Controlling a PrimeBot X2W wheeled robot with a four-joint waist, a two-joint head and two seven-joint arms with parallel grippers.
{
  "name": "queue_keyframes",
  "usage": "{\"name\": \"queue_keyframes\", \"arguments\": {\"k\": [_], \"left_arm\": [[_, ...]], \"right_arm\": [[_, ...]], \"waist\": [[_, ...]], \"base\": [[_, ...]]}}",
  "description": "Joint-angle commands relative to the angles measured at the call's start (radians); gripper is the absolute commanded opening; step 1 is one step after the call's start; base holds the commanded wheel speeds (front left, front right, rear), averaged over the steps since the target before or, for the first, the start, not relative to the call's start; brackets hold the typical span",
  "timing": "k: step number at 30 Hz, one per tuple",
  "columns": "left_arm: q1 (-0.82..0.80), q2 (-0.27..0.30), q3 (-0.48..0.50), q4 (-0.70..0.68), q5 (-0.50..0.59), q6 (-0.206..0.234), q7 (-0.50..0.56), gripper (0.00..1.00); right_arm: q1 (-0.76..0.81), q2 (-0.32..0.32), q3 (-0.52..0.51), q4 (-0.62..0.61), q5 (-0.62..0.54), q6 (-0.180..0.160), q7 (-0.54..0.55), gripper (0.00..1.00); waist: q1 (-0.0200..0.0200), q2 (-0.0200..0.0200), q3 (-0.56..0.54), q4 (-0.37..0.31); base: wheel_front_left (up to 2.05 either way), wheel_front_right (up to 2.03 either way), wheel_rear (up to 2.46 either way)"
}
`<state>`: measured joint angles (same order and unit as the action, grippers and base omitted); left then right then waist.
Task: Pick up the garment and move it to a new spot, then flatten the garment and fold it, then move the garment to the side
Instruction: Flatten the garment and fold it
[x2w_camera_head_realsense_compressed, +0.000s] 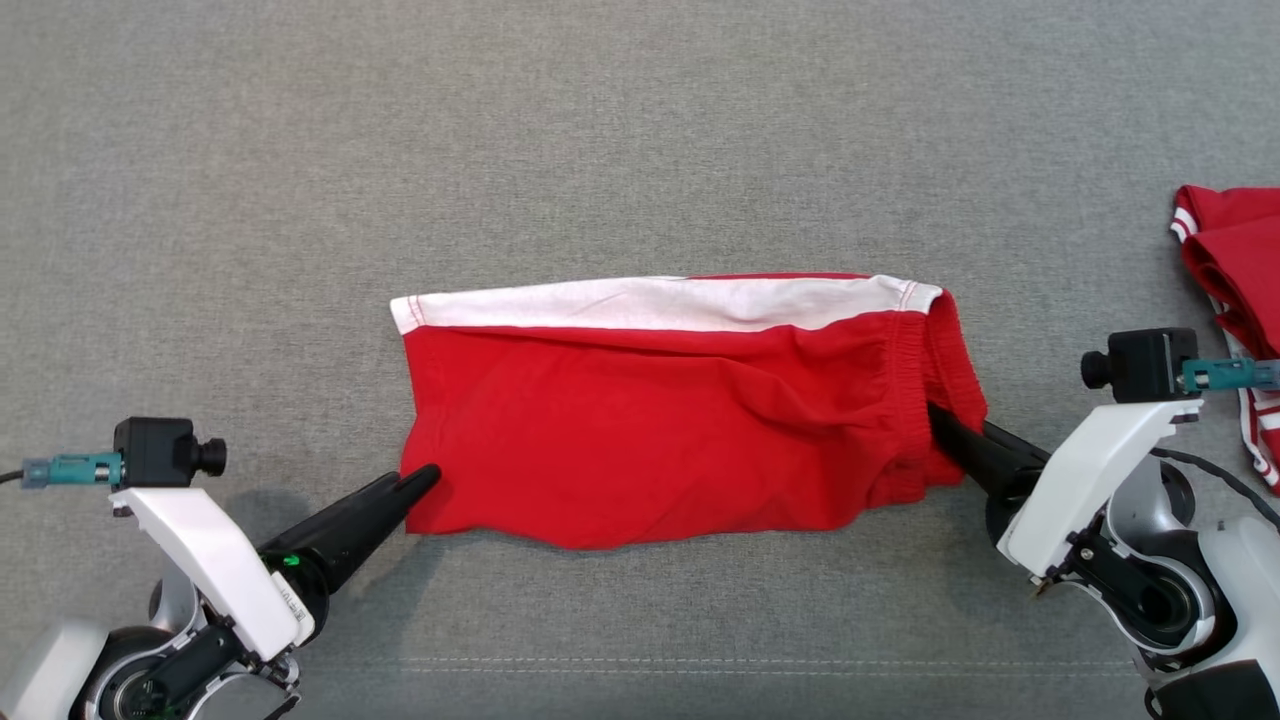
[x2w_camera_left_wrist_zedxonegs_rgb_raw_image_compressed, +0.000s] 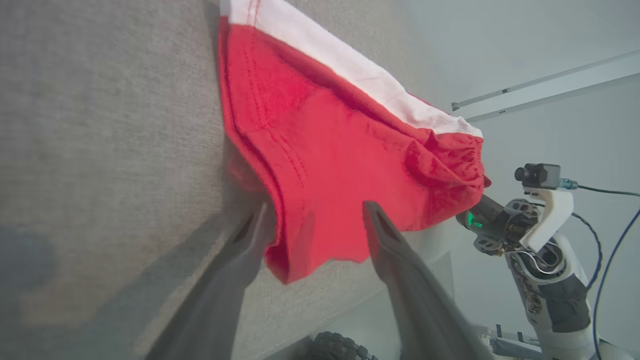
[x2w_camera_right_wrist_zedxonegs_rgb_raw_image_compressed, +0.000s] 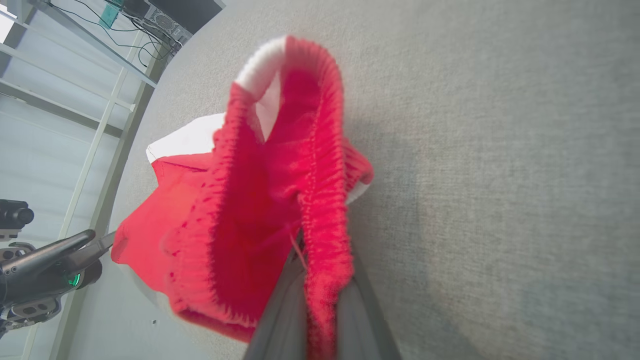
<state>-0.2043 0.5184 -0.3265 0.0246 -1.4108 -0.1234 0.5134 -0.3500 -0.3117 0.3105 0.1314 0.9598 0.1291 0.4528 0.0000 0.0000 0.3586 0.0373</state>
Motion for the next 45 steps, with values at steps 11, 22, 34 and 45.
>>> {"name": "queue_keyframes", "arguments": {"k": [11, 22, 34, 45], "left_arm": [[-0.033, -0.023, 0.098, -0.025, 0.318, 0.025, -0.39, 1.0], [-0.103, -0.117, 0.067, -0.05, 0.692, 0.235, -0.697, 1.0], [-0.109, -0.152, 0.065, 0.148, 0.889, 0.261, -0.774, 1.0], [-0.012, -0.221, 0.189, 0.121, 1.016, 0.118, -0.775, 1.0]], "right_arm": [[0.073, 0.031, -0.098, -0.016, -0.054, 0.002, -0.01, 0.0], [0.107, 0.068, -0.131, 0.013, -0.073, 0.002, -0.028, 0.0], [0.096, 0.078, -0.1, 0.095, -0.064, 0.002, -0.079, 0.0], [0.091, 0.069, -0.06, 0.183, -0.032, 0.002, -0.129, 0.0]], "waist": [[0.0, 0.0, -0.041, 0.079], [0.0, 0.0, -0.095, 0.076], [0.0, 0.0, -0.144, 0.055], [0.0, 0.0, -0.192, 0.068]], "base": [[0.0, 0.0, 0.0], [0.0, 0.0, 0.0], [0.0, 0.0, 0.0], [0.0, 0.0, 0.0]]}}
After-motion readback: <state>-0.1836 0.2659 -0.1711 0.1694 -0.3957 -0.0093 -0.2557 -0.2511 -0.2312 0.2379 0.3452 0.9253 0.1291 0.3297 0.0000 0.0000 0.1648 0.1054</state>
